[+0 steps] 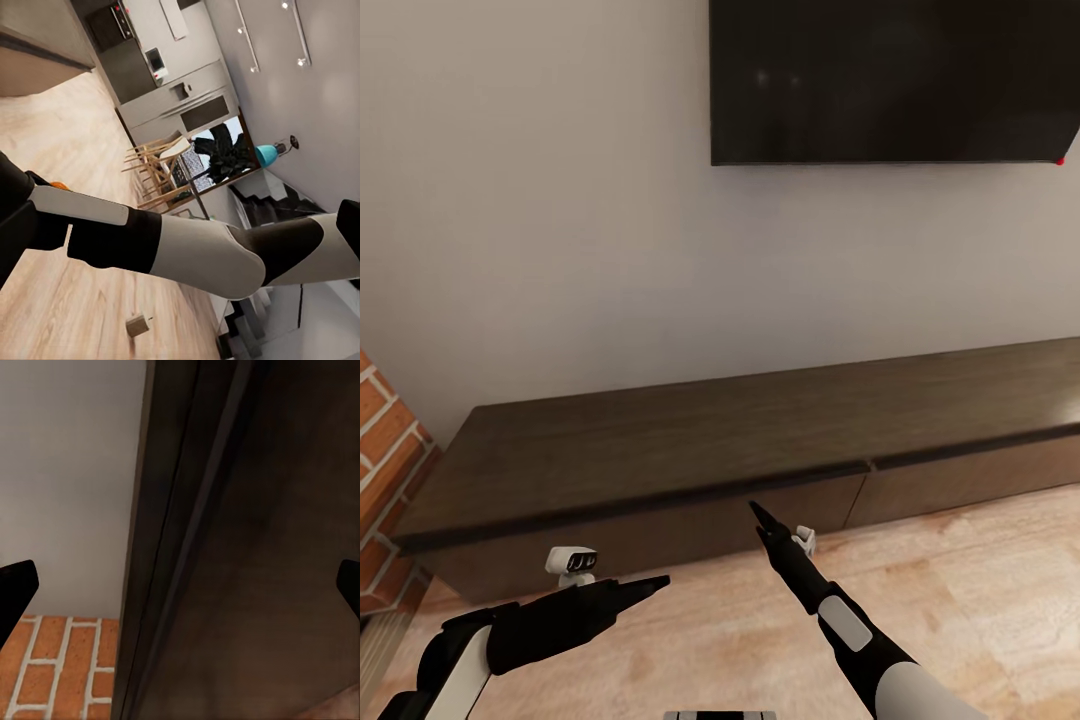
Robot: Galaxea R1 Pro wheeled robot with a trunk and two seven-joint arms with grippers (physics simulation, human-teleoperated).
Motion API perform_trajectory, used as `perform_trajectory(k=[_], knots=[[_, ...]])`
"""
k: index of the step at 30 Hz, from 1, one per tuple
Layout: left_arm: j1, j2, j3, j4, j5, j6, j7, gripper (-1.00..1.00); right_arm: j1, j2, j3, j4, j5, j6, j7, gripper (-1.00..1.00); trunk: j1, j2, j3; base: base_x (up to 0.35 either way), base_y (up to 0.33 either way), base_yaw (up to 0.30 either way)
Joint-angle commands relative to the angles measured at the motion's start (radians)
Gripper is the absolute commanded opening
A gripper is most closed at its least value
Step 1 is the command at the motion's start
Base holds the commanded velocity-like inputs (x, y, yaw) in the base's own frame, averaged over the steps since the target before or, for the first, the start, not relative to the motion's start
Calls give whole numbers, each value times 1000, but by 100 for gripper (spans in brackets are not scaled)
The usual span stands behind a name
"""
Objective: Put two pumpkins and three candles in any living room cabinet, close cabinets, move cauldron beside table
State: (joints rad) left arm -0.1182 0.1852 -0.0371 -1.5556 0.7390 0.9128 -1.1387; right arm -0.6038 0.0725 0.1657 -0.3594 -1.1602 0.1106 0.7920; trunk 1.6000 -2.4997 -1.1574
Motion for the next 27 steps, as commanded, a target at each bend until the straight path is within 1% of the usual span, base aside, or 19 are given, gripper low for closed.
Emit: perform_trajectory(k=[1,7,10,18,27], knots=[[0,1,-1,0,5,6,0,100,-1,0,3,0,-11,8,3,100,0,0,-1,65,0,0],[-1,0,-1,0,5,6,1,100,-1,0,2,0,-12,8,3,100,0,0,-1,32,0,0],[-1,-1,-1,0,5,6,2,100,-1,0,2,0,-12,8,3,100,0,0,-1,202,0,0],[-1,-2,-1,0,5,6,2,100,-1,0,1,0,-11,8,2,100,0,0,-1,106,0,0],[0,1,-1,0,5,5,1,100,-1,1,1,0,-10,8,1,100,0,0,-1,25,0,0]])
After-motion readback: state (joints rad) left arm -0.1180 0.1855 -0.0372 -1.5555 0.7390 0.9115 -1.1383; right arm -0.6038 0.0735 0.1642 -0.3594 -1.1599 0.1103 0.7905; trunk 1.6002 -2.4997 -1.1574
